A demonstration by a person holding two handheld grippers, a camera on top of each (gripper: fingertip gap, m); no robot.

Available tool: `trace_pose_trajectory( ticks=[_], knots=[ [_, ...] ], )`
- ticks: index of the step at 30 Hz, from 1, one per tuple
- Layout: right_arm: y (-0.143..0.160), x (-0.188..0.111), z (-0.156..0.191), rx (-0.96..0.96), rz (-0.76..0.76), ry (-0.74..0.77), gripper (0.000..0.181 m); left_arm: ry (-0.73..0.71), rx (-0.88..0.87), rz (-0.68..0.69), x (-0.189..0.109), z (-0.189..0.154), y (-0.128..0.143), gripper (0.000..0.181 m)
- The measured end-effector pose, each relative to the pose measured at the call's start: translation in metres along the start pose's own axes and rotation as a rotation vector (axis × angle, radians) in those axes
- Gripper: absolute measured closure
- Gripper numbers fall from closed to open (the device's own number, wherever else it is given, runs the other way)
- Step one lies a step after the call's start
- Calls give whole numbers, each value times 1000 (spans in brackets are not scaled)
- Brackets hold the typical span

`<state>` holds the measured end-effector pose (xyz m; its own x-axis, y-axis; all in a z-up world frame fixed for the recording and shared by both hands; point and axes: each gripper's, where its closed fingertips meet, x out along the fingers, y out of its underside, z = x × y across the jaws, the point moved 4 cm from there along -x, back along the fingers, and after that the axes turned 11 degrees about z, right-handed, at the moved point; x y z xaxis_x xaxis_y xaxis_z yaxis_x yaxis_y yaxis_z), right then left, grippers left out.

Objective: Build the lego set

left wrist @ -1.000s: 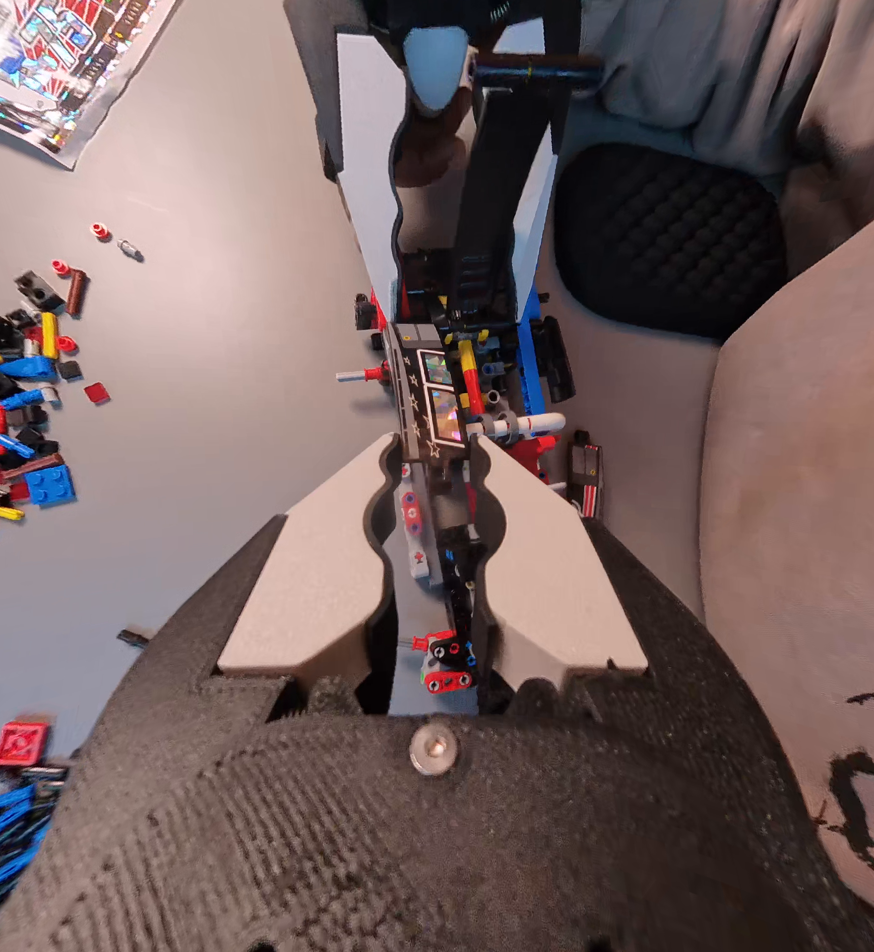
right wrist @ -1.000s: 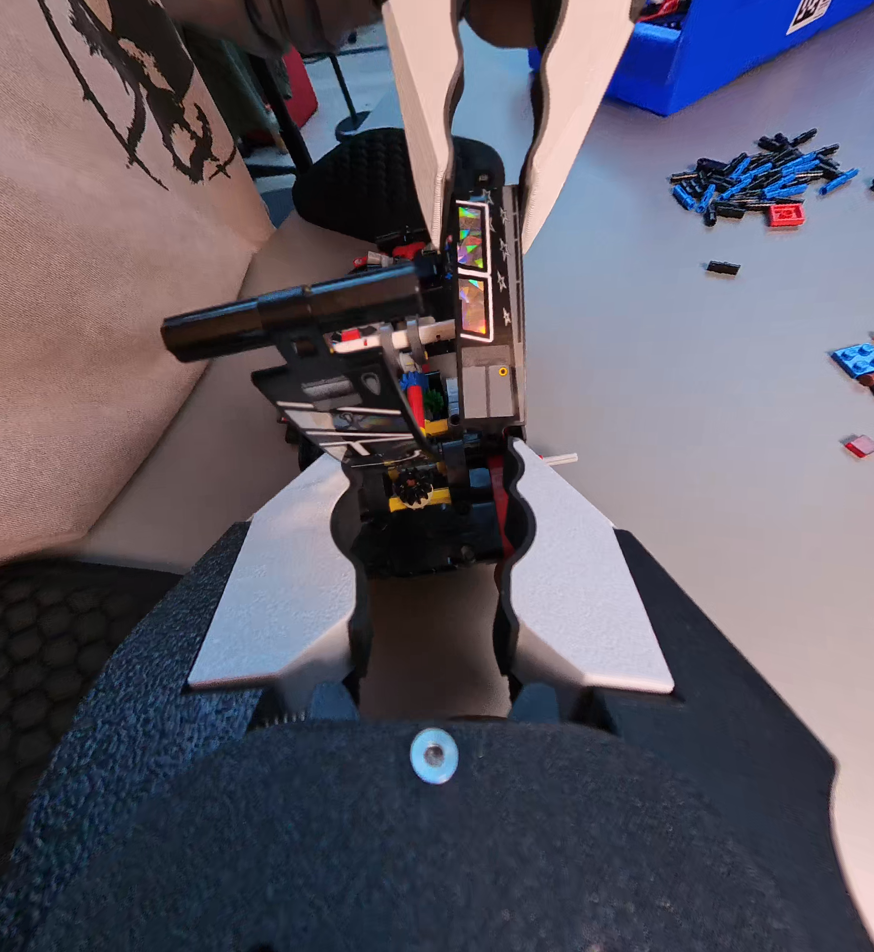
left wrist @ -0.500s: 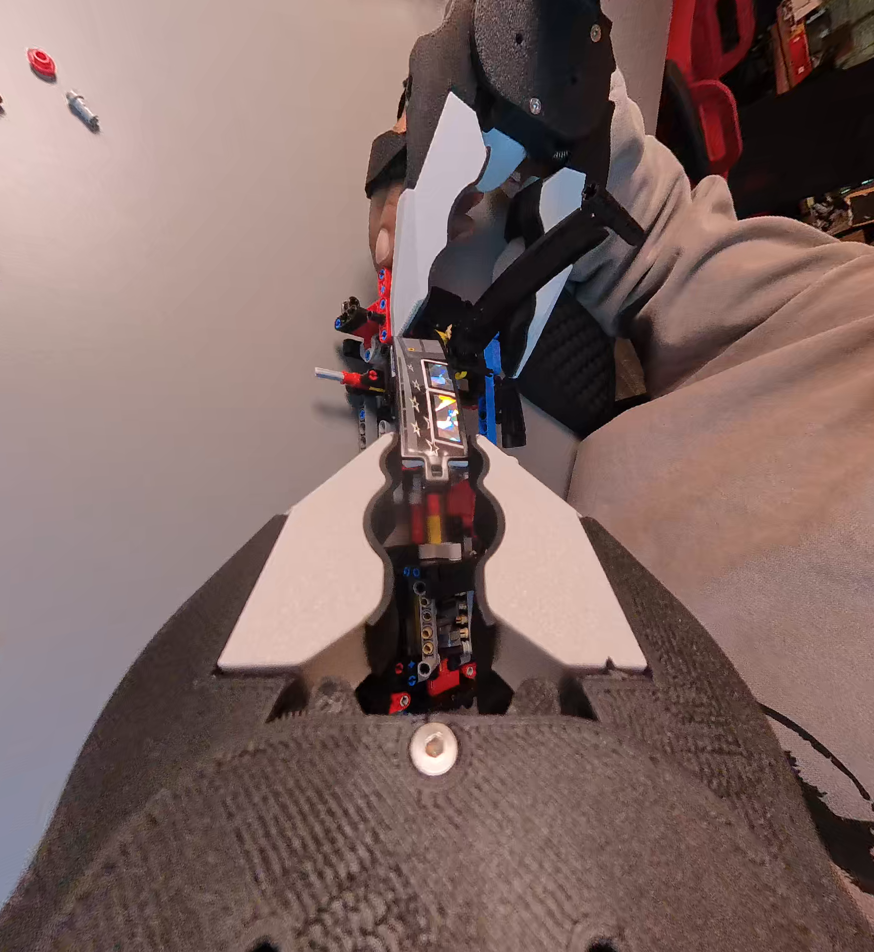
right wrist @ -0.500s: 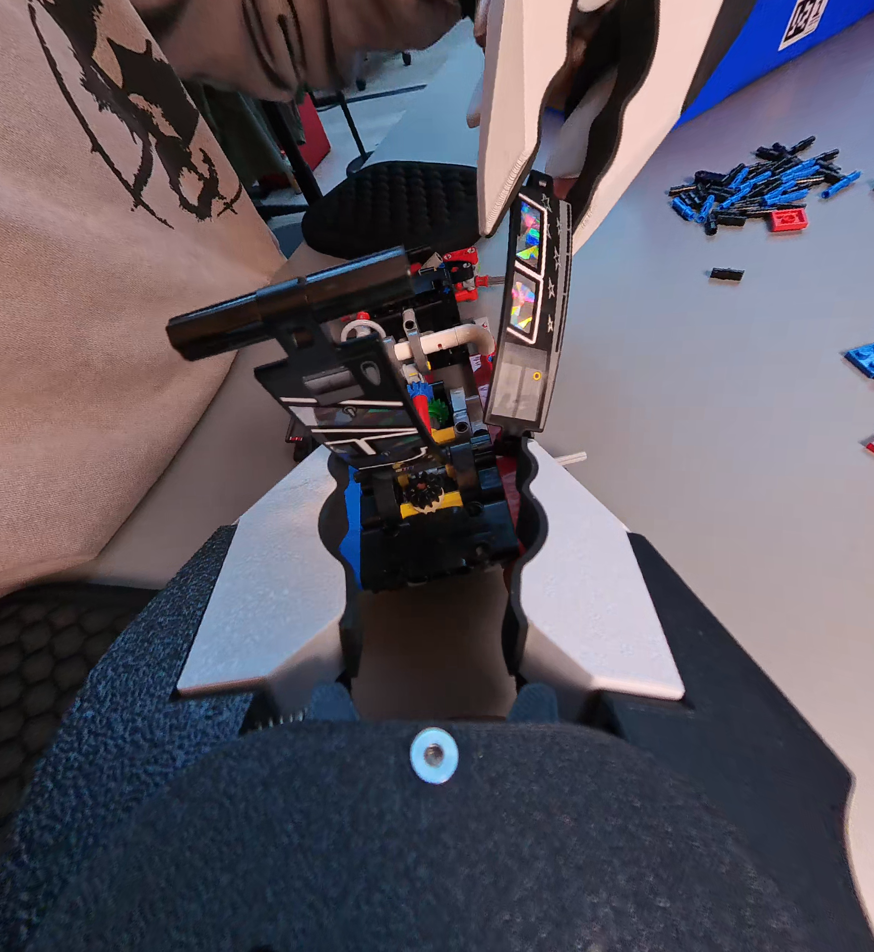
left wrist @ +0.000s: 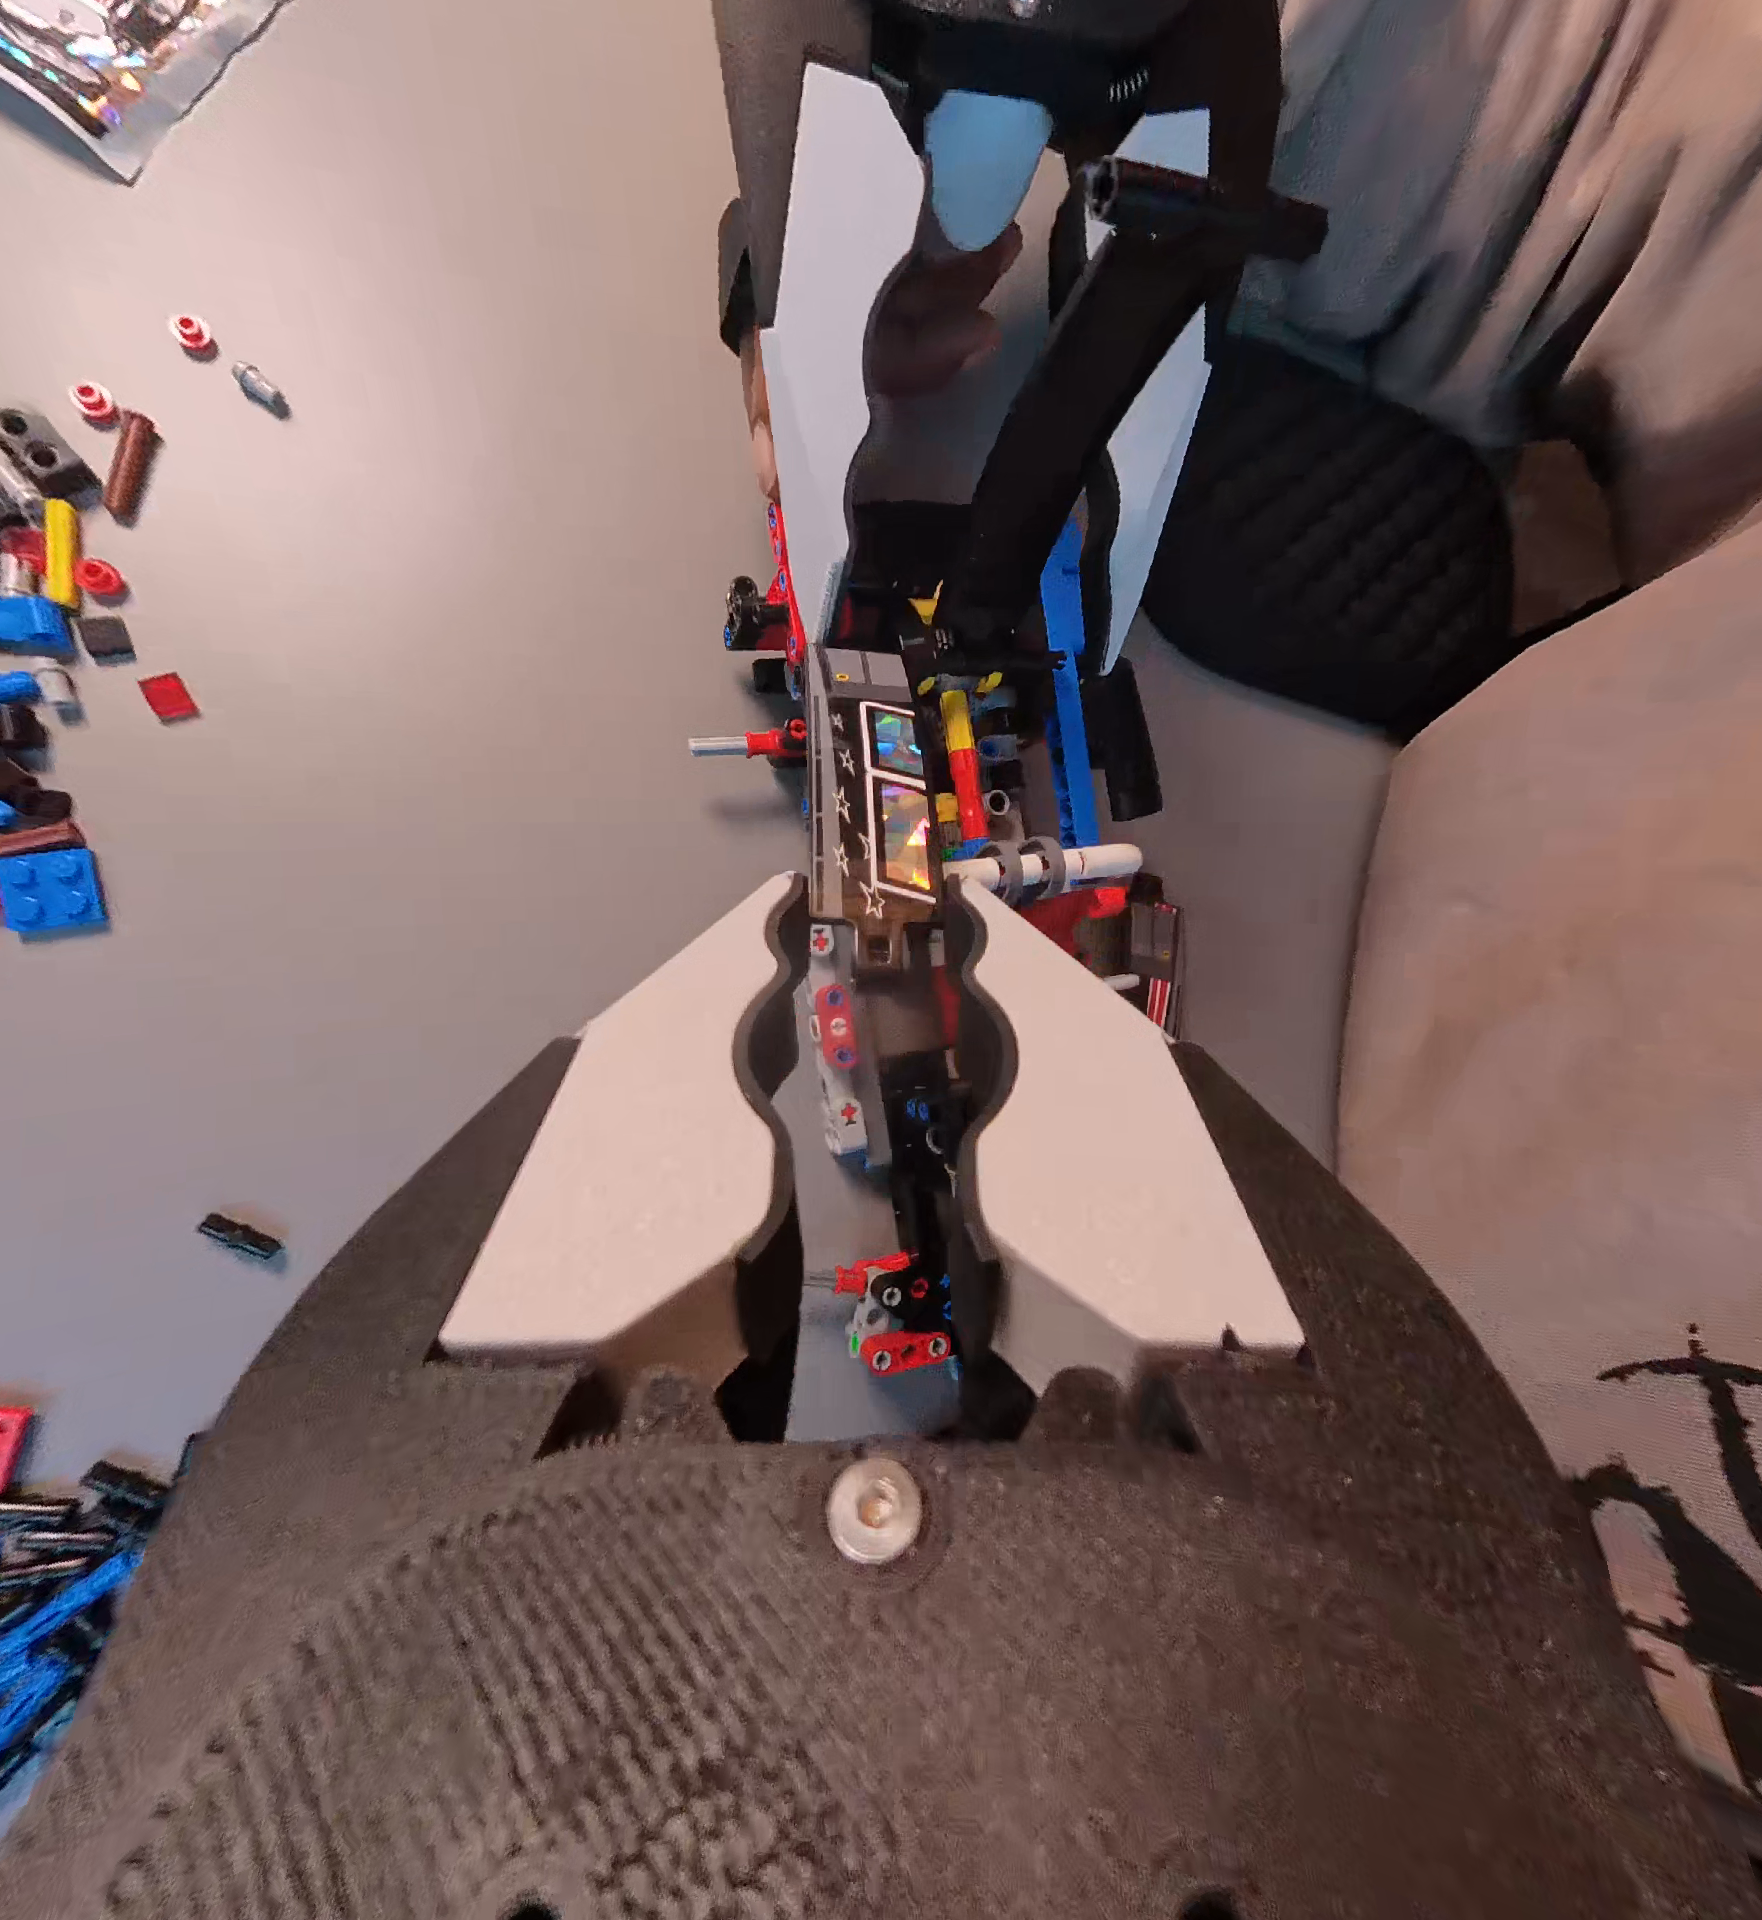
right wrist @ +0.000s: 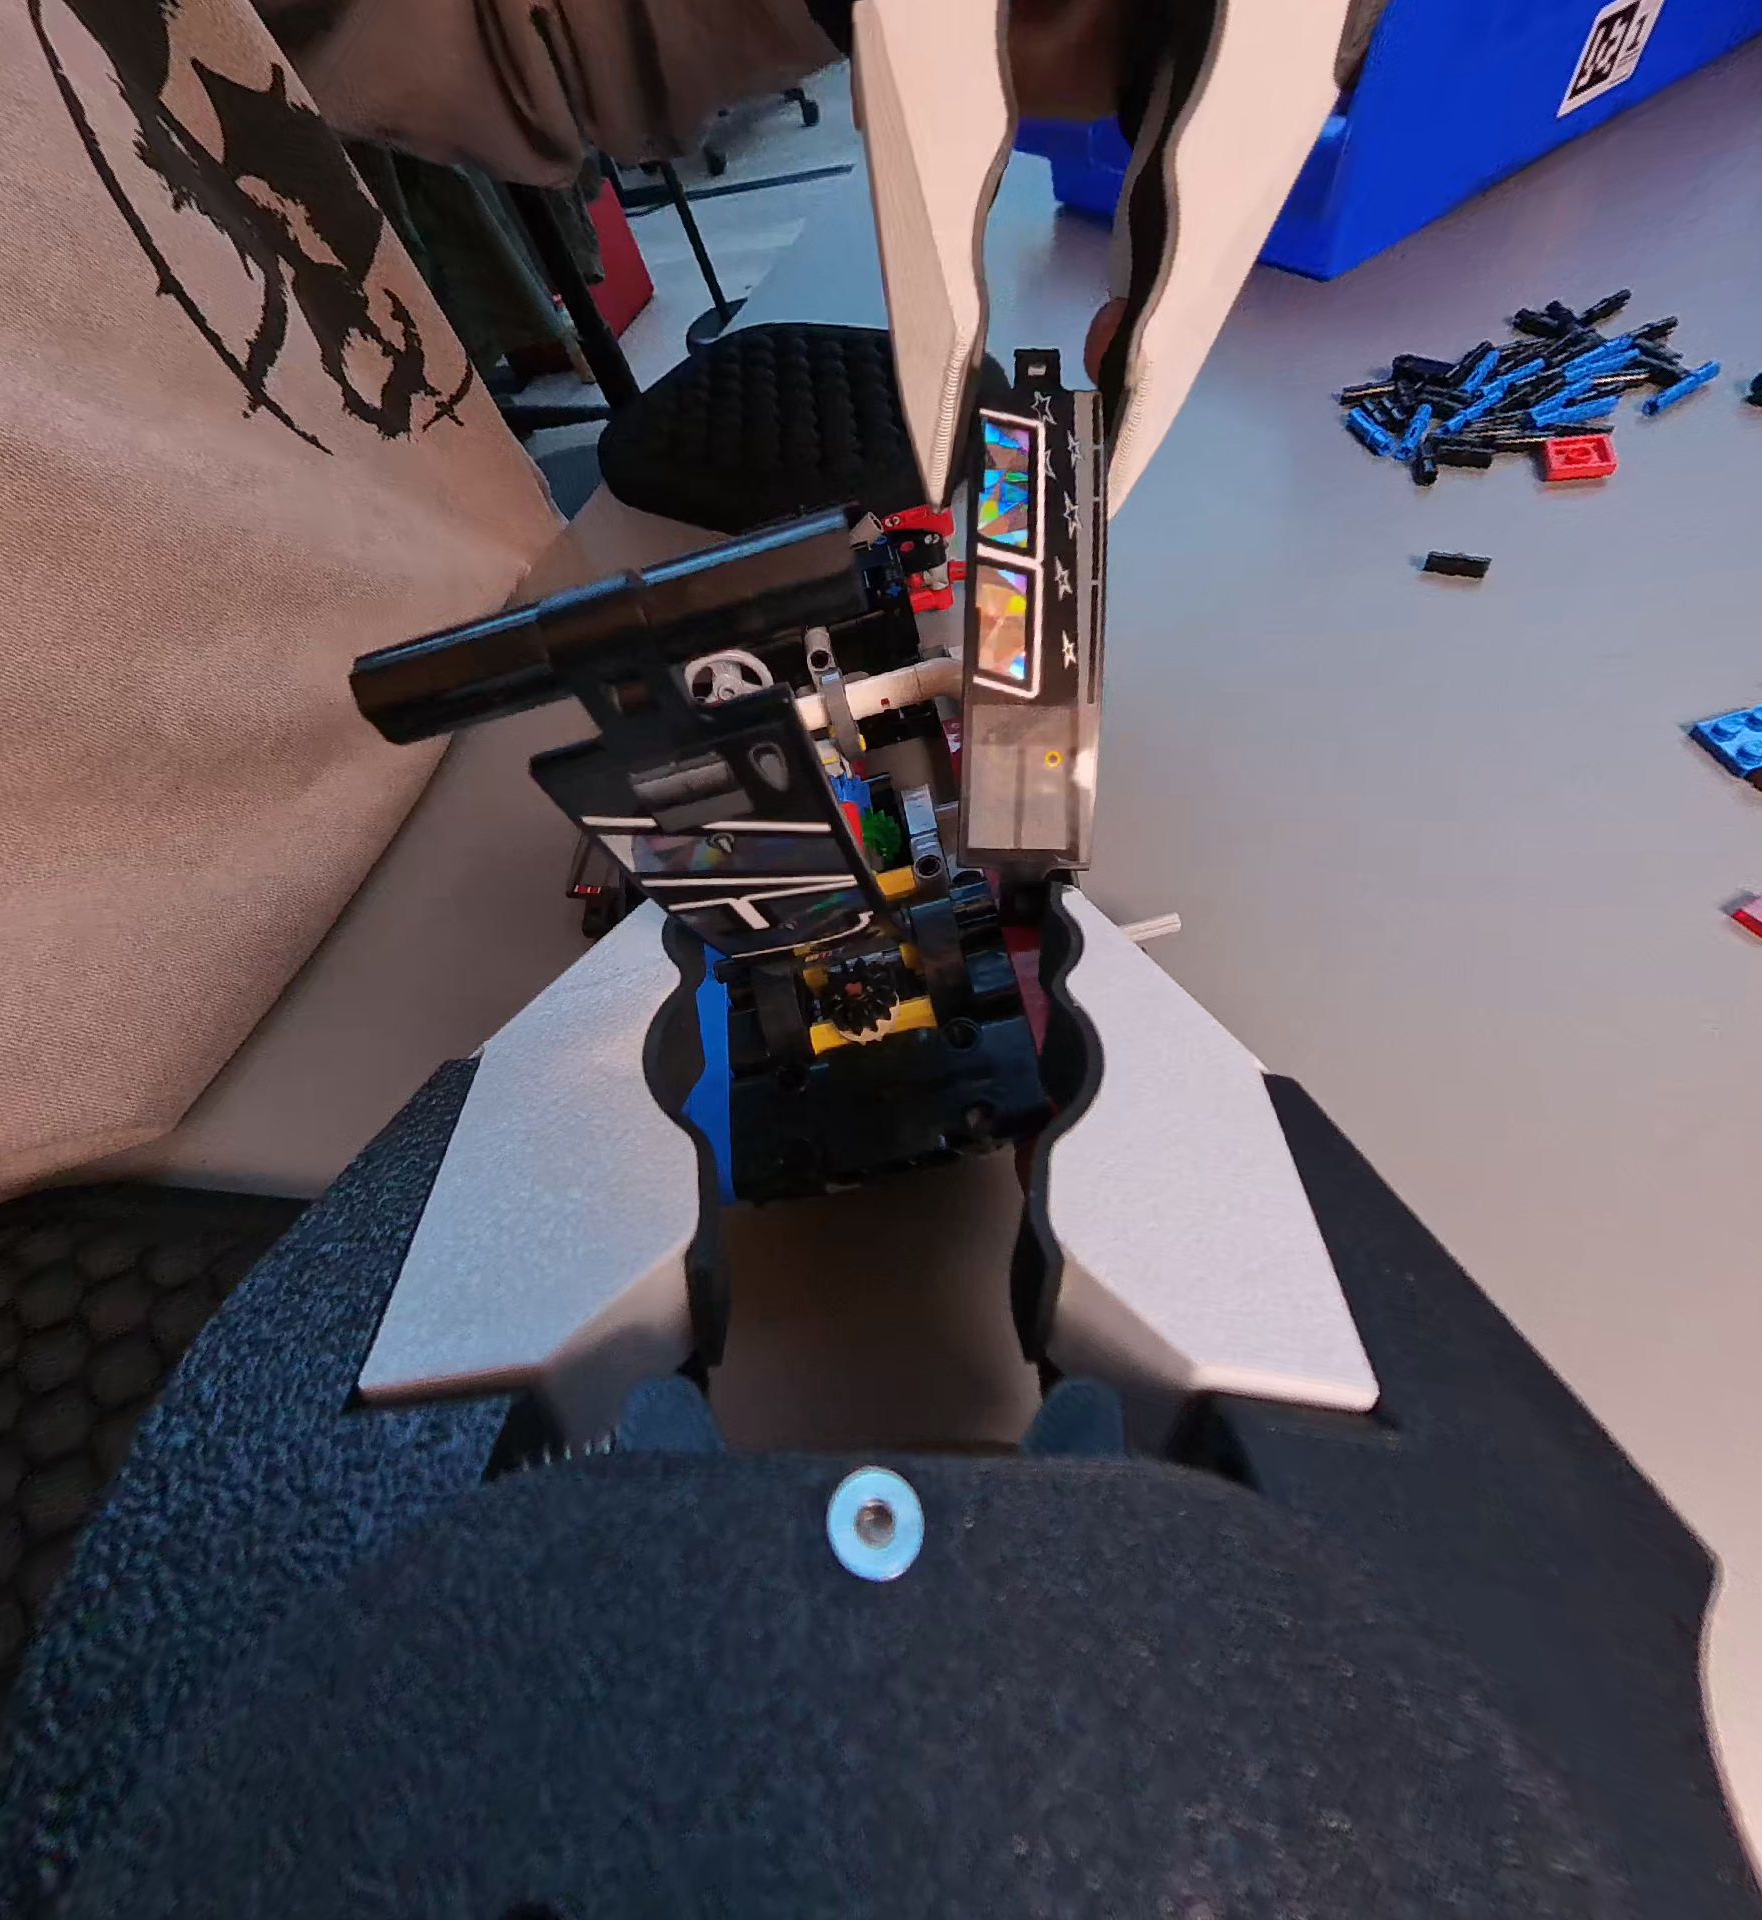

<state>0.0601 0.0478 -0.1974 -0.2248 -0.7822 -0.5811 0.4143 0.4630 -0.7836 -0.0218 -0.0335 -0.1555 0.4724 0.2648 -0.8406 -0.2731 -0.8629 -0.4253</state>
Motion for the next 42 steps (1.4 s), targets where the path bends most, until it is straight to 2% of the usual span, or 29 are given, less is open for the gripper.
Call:
trace_pose_trajectory(
  ticks=[5, 13, 22, 25, 29, 32, 37, 42],
  knots=[
    [-1, 1, 1, -20, 10, 18, 120, -115, 123, 69, 1, -8, 0, 158],
    [0, 4, 2, -53, 44, 54, 130, -159, 155, 101, 3, -23, 4, 158],
    [-1, 7, 3, -98, 92, 121, 133, -14, 46, -64, 10, -38, 10, 158],
    [0, 7, 4, -105, 85, 132, 133, -7, 26, -118, 12, -38, 11, 158],
    [1, 7, 5, -112, 83, 156, 133, -20, 7, -226, 12, -38, 10, 149],
    [1, 7, 6, -112, 80, 157, 133, -35, 7, -288, 14, -37, 9, 158],
    [4, 5, 15, -105, 59, 86, 112, -55, 35, -299, 15, -37, 10, 159],
    [5, 7, 14, -170, 114, 157, 117, -16, 15, -278, 14, -34, 11, 160]
  ],
)
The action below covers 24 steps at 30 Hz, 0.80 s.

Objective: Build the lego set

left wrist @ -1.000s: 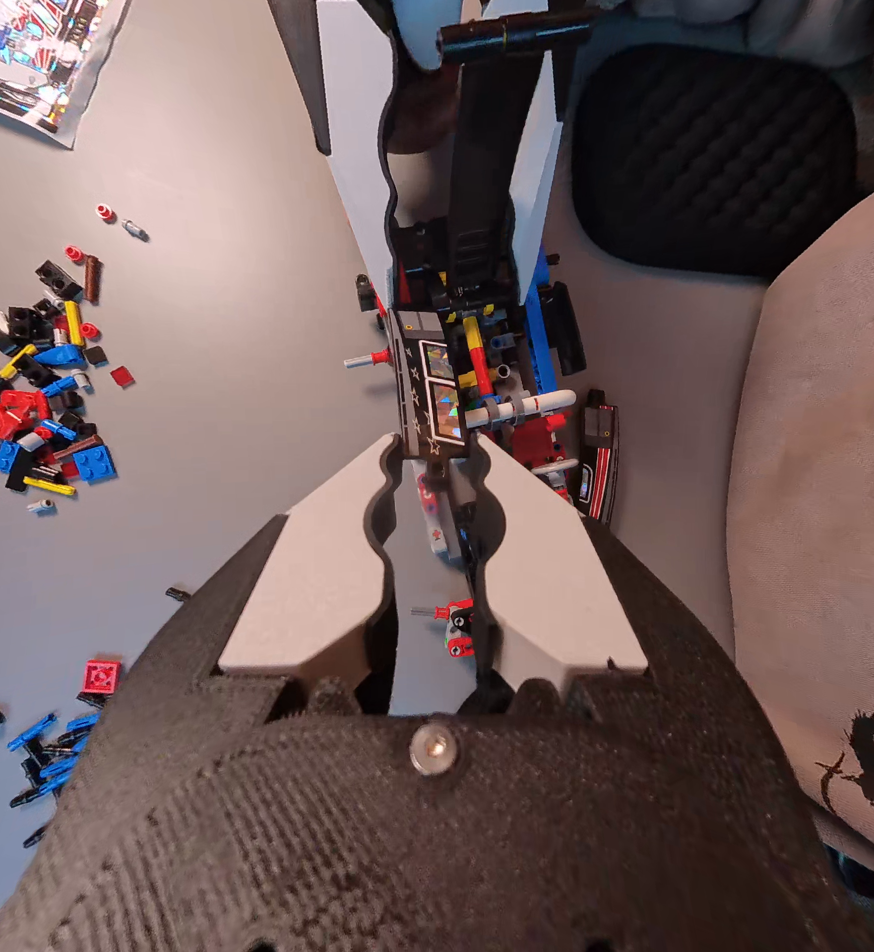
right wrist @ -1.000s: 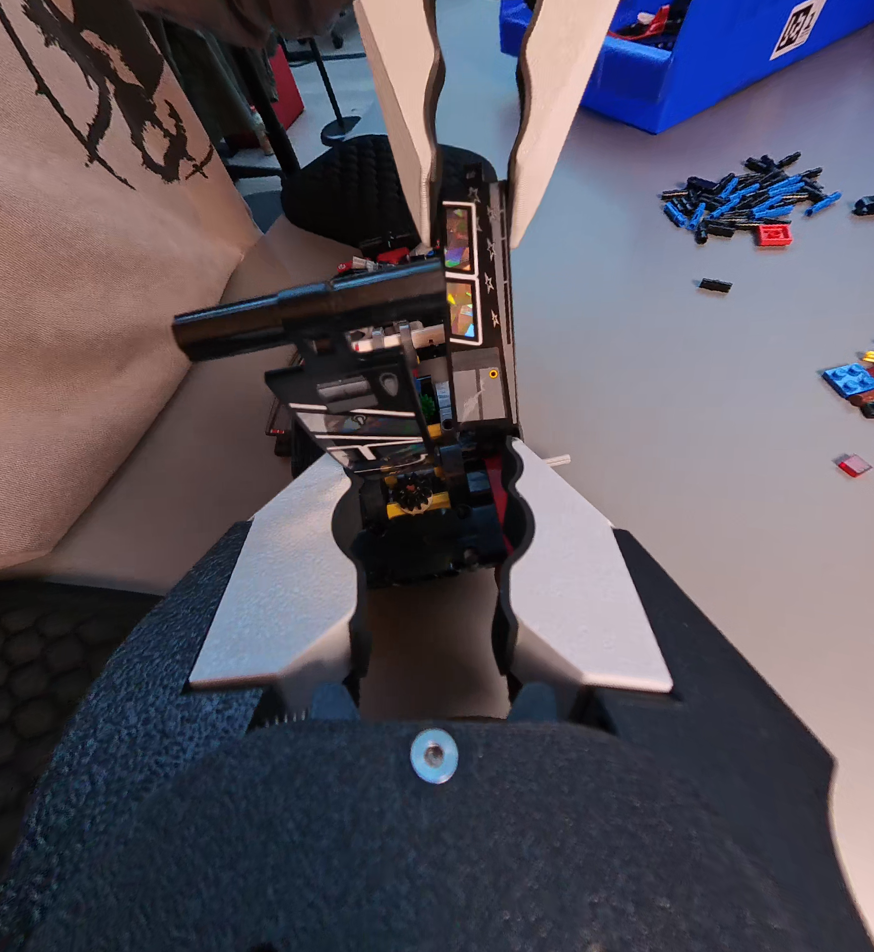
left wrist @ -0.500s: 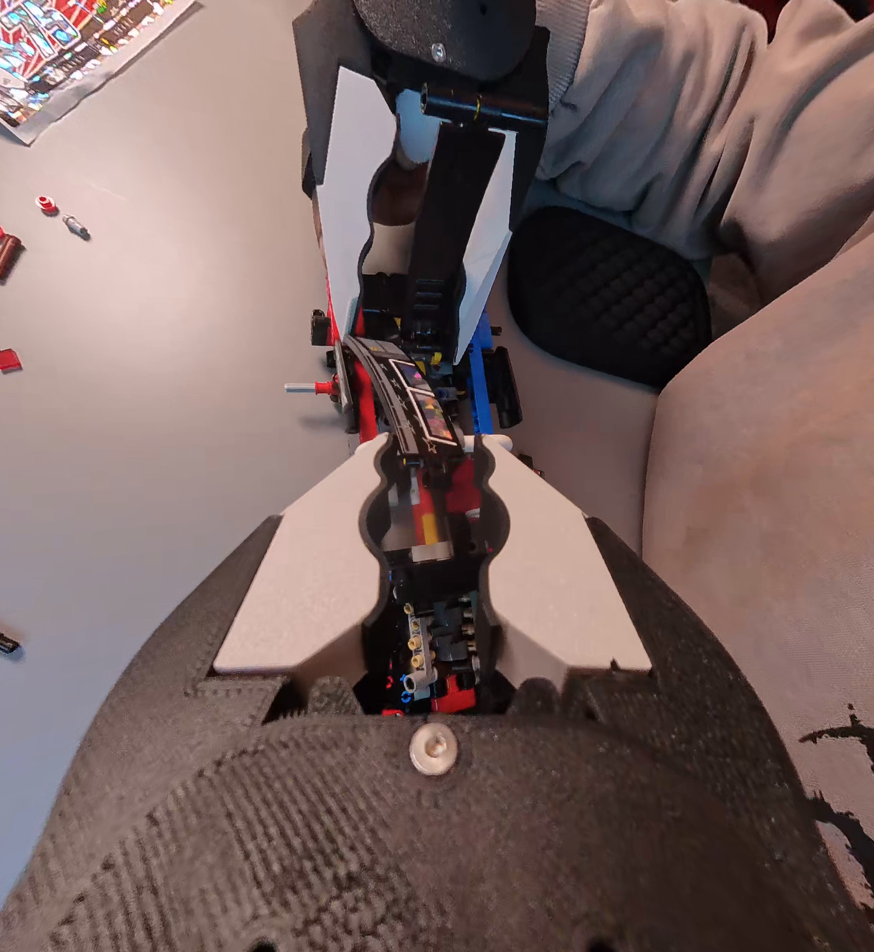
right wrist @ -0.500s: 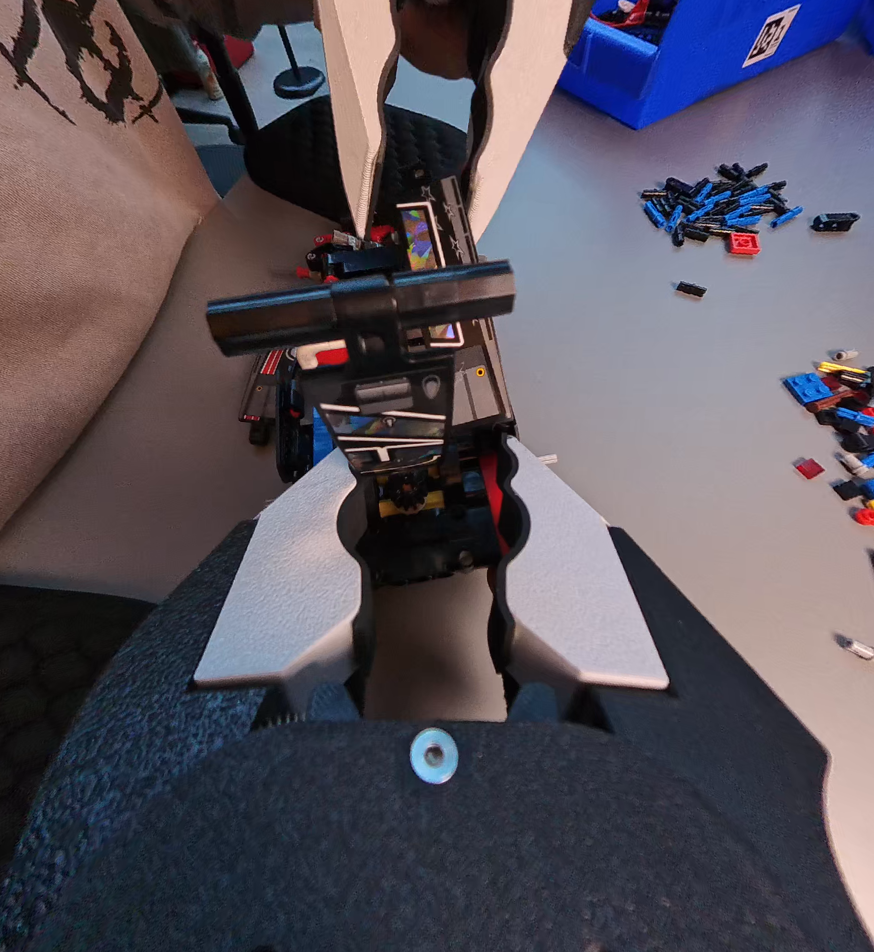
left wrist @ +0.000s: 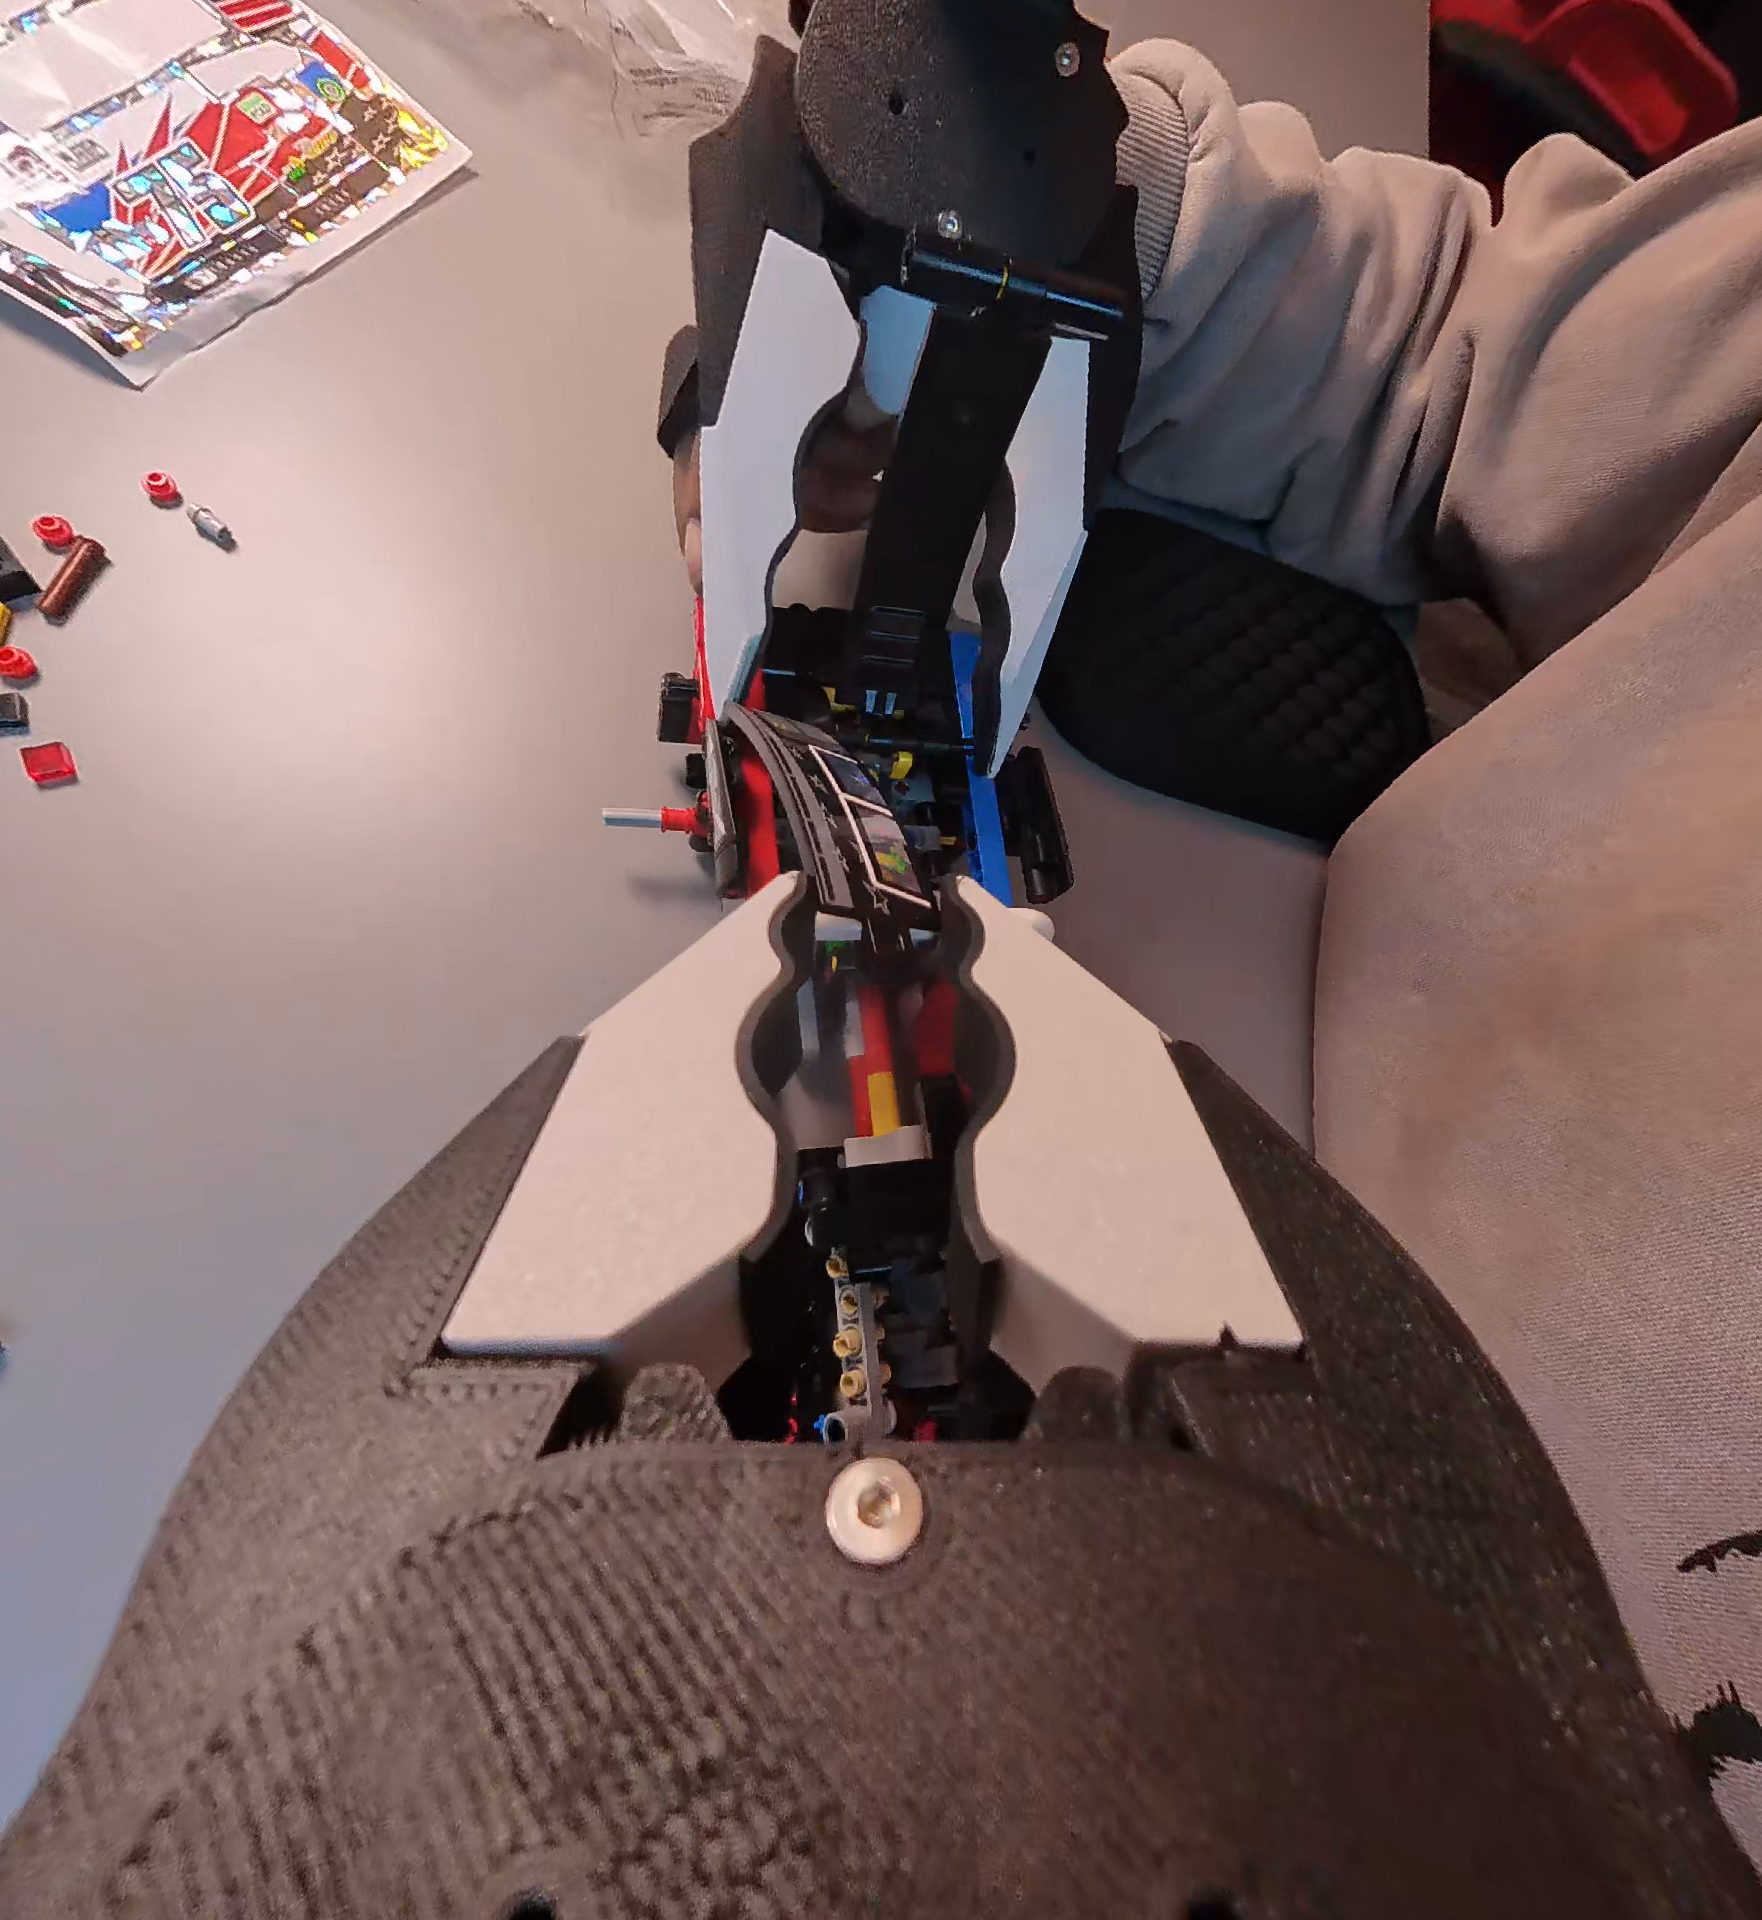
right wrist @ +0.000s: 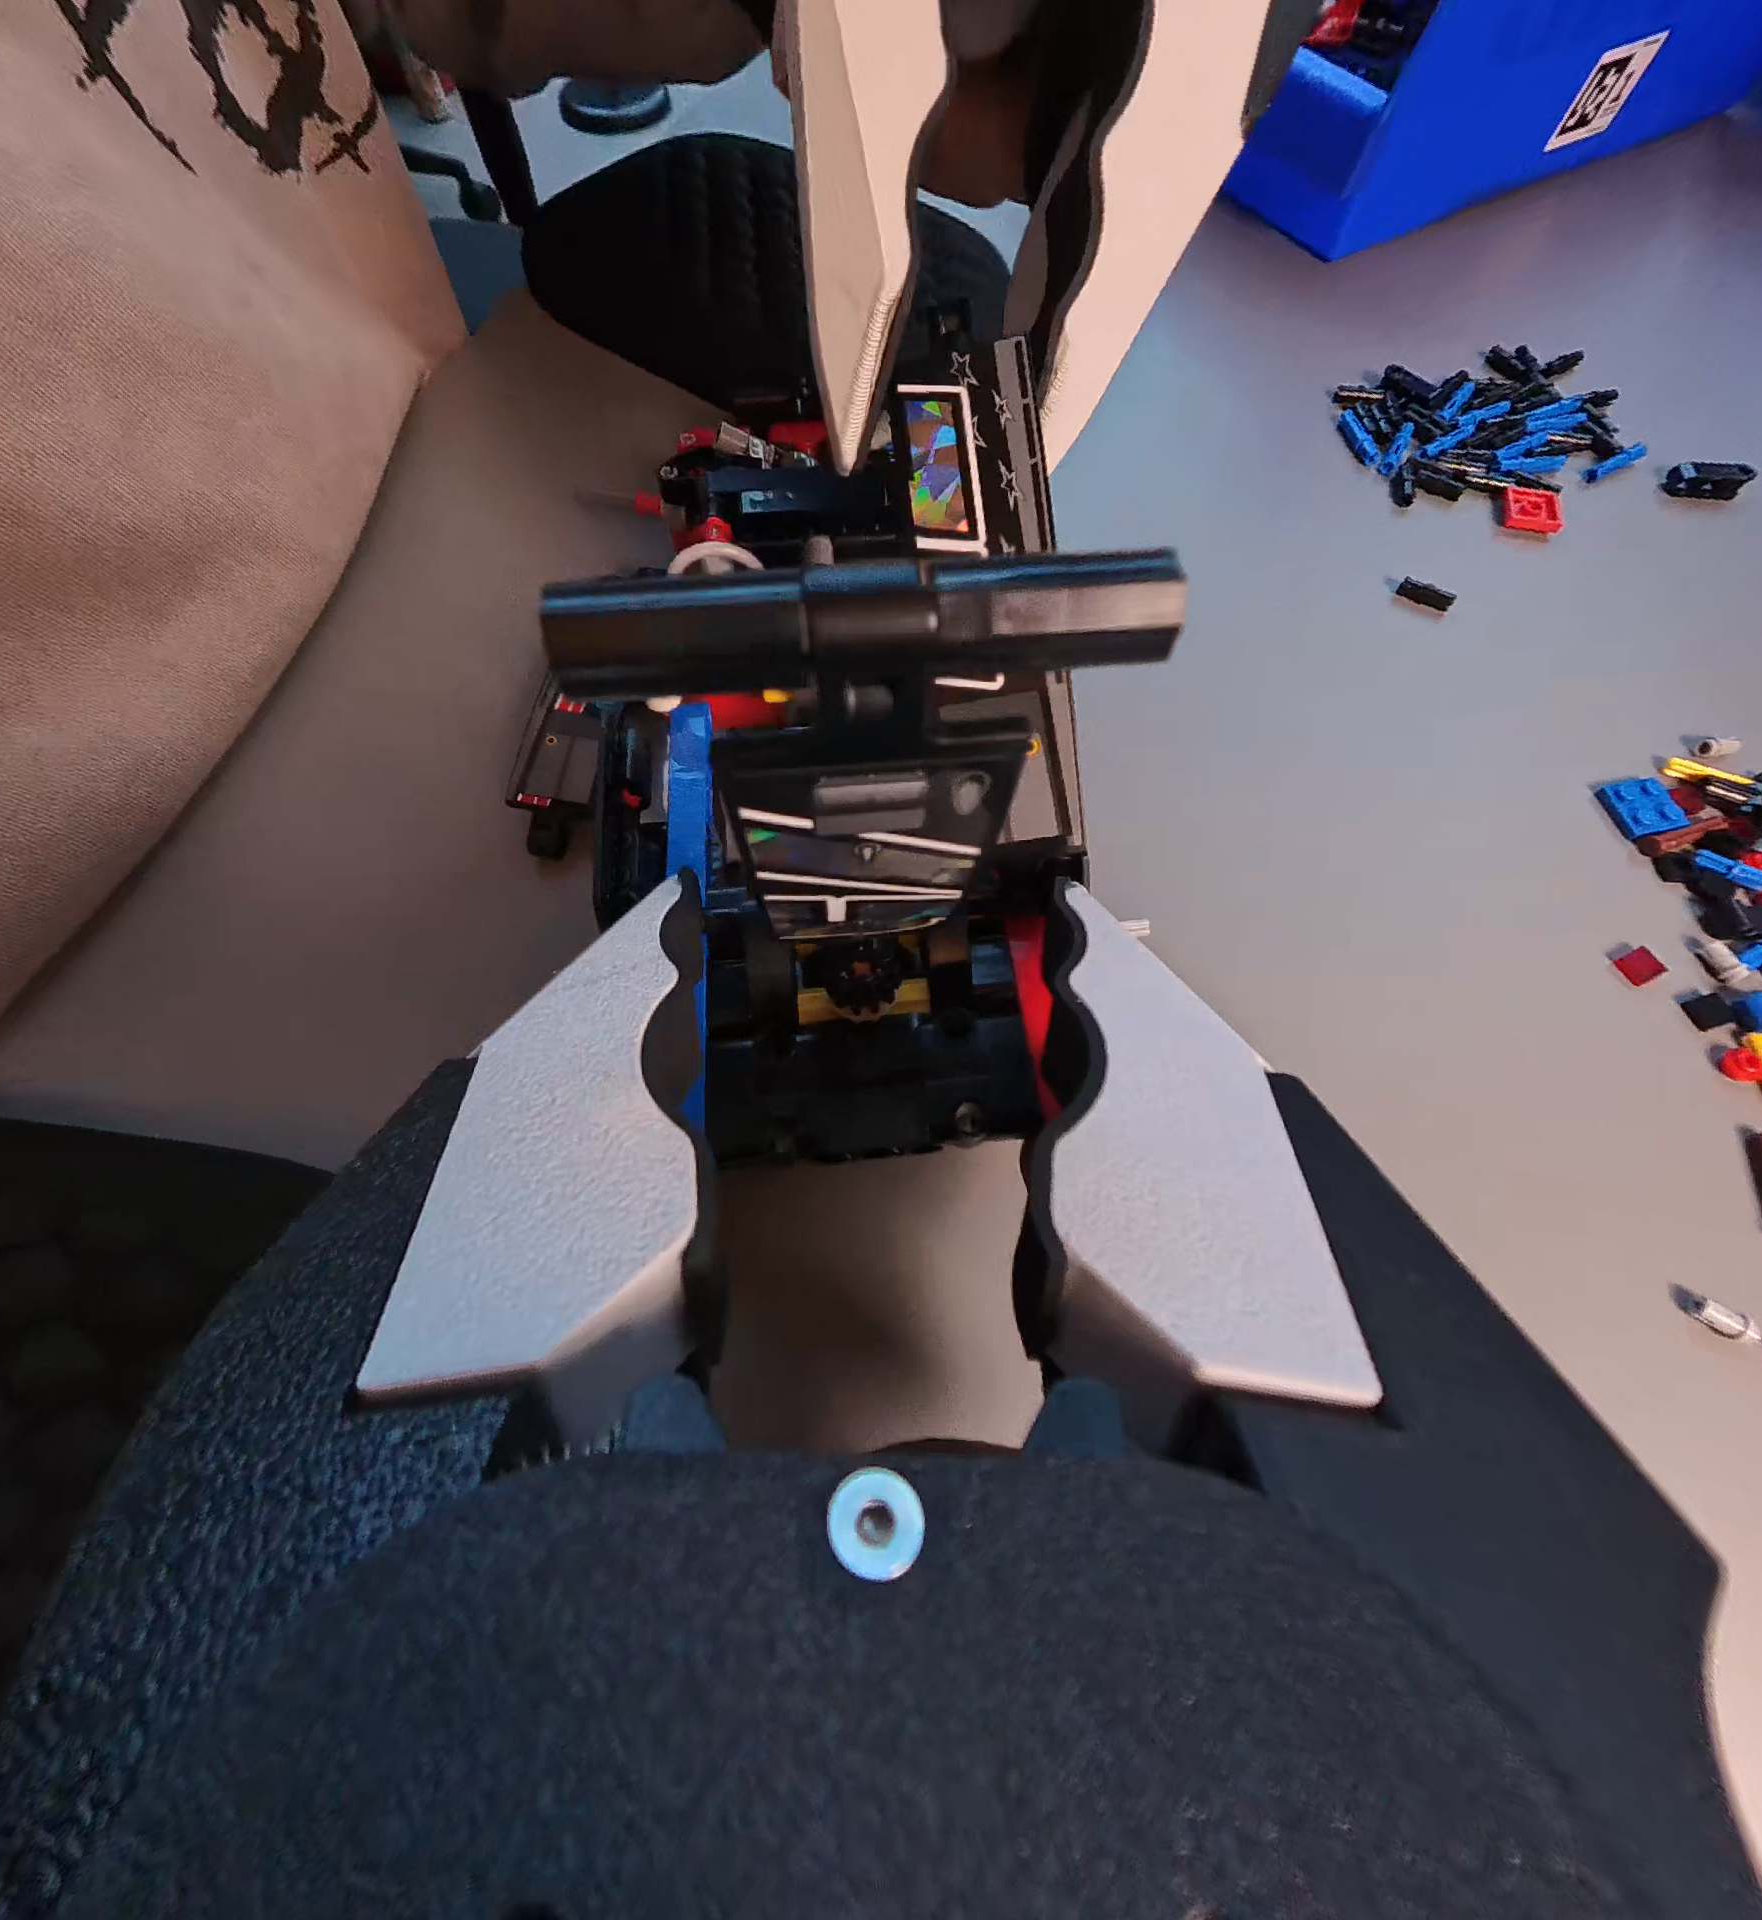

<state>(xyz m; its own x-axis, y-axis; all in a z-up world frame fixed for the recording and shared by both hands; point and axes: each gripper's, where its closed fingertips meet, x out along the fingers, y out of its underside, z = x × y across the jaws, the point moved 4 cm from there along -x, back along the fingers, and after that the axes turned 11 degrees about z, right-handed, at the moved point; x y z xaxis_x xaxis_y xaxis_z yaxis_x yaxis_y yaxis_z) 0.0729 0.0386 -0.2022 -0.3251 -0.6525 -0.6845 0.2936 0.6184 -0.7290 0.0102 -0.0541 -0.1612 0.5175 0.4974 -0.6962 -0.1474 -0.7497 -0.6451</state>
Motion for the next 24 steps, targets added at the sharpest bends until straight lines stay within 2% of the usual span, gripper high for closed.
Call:
trace_pose_trajectory(
  ticks=[14, 19, 24],
  knots=[
    [-1, 2, 4, -17, -16, 4, 118, 86, -74, 14, -2, 3, 7, 160],
    [-2, 4, 6, -16, -20, -7, 118, 127, -99, -40, -3, -1, 7, 161],
    [-4, 6, 8, -12, -25, -19, 120, 104, -106, -112, -2, -4, 11, 157]
  ],
)
